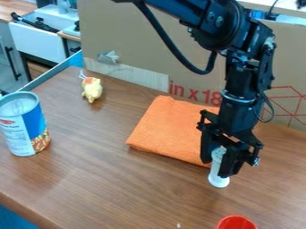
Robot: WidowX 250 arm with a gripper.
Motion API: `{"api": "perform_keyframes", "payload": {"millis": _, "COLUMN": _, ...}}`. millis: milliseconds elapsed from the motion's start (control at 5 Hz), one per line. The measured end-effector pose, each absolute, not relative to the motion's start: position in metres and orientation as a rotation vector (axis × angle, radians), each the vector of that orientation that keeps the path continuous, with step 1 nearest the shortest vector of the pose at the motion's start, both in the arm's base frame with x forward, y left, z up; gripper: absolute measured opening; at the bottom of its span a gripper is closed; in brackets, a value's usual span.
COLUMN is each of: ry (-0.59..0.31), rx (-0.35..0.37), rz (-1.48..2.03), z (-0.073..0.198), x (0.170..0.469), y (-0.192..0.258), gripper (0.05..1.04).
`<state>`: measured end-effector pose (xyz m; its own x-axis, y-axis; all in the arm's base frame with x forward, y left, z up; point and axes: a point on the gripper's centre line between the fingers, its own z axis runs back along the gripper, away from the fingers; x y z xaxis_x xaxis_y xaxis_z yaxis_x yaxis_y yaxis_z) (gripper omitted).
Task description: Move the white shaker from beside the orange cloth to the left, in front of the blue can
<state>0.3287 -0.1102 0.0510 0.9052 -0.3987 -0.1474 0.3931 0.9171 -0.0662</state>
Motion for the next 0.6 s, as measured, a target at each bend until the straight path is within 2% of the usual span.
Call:
{"api": "perform_keyframes", "payload": {"millis": 200, "ry": 0.173, "rx": -0.025, "rz": -0.378, "z": 0.053, "x": 0.316, "y": -0.105, "gripper": 0.594}}
{"api": "perform_keyframes", "payload": {"millis": 400, "ry": 0.059, "rx": -0.027, "rz": -0.361, "z": 0.098, "x": 0.276, "y": -0.090, "gripper": 0.594}}
{"api": "perform_keyframes", "payload": {"millis": 600, "ry": 0.031, "rx": -0.022, "rz": -0.262, "z": 0.122, "x": 0.238, "y": -0.058, "gripper": 0.594}}
